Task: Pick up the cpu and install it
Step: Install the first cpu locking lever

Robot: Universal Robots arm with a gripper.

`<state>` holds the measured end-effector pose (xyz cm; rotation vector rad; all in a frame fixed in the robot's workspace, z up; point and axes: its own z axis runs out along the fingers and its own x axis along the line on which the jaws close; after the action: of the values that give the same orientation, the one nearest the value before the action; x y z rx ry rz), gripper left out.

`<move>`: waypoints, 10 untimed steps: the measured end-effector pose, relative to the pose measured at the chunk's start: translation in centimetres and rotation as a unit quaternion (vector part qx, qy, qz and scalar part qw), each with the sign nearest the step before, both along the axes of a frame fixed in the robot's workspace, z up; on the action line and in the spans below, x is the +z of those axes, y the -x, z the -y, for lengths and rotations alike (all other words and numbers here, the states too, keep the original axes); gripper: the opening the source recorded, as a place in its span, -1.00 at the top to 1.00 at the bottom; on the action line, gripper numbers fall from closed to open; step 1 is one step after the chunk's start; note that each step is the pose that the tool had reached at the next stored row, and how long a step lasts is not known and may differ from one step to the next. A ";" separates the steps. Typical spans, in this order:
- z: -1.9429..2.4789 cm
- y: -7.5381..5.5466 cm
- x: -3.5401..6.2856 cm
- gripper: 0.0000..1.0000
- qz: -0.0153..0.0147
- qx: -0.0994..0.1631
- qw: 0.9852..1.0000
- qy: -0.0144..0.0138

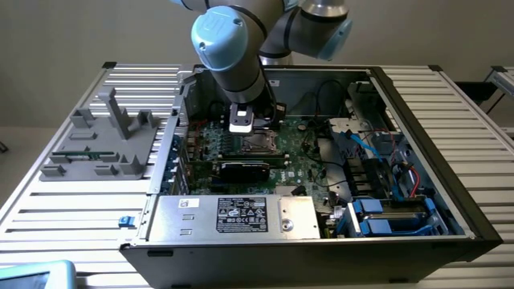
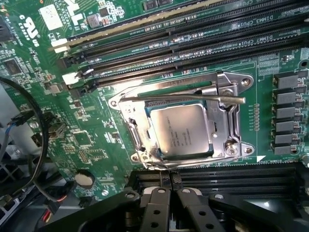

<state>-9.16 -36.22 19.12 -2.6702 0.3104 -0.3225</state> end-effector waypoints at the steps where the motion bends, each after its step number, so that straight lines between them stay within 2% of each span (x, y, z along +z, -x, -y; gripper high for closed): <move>1: 0.00 0.0 0.25 0.76 0.000 0.000 1.000 0.000; 3: 0.00 0.0 0.86 0.76 0.000 0.000 1.000 0.000; 5: 0.01 0.0 1.56 0.76 -0.002 0.000 1.000 0.000; 10: 0.01 0.0 2.62 0.76 -0.011 0.000 1.000 0.000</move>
<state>-9.16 -36.23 21.74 -2.6756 0.3173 -0.2925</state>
